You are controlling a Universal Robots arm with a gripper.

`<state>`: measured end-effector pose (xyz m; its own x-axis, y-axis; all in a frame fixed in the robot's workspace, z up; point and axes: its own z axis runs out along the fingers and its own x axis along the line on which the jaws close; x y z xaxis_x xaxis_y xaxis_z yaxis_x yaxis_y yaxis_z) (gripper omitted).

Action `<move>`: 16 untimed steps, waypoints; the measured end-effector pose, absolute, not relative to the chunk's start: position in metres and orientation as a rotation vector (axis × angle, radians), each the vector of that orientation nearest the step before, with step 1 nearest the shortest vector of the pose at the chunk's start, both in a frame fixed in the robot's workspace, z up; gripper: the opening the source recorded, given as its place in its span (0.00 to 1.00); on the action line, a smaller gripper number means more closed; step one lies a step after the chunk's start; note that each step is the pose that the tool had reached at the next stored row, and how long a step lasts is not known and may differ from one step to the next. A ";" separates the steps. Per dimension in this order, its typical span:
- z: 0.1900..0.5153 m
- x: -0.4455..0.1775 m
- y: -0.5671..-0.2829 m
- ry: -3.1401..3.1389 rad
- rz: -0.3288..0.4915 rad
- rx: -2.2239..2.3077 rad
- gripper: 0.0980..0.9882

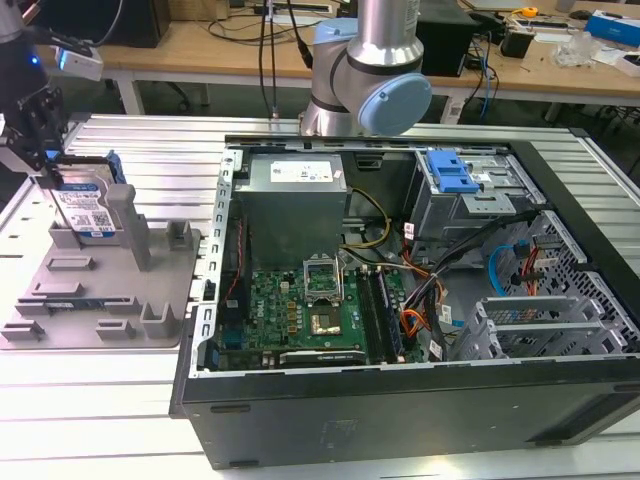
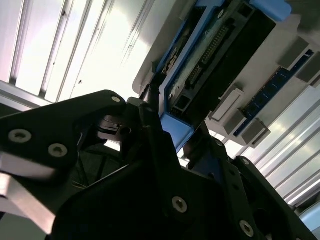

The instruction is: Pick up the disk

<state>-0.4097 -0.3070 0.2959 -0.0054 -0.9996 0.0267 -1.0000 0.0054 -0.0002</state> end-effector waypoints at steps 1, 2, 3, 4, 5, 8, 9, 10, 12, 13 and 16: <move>0.296 -0.410 -0.307 -2.214 0.030 2.202 0.33; 0.296 -0.410 -0.307 -2.214 0.030 2.202 0.33; 0.295 -0.410 -0.307 -2.214 0.030 2.202 0.33; 0.295 -0.410 -0.307 -2.214 0.030 2.202 0.33; 0.295 -0.410 -0.307 -2.214 0.030 2.202 0.33; 0.295 -0.410 -0.307 -2.214 0.030 2.202 0.32; 0.294 -0.410 -0.307 -2.214 0.030 2.202 0.30; 0.294 -0.410 -0.307 -2.214 0.030 2.202 0.30; 0.294 -0.410 -0.307 -2.214 0.030 2.202 0.30; 0.294 -0.410 -0.307 -2.214 0.030 2.202 0.30; 0.298 -0.410 -0.308 -2.215 0.030 2.202 0.30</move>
<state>-0.4103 -0.3077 0.2982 -0.0055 -0.9996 0.0265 -1.0000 0.0055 -0.0008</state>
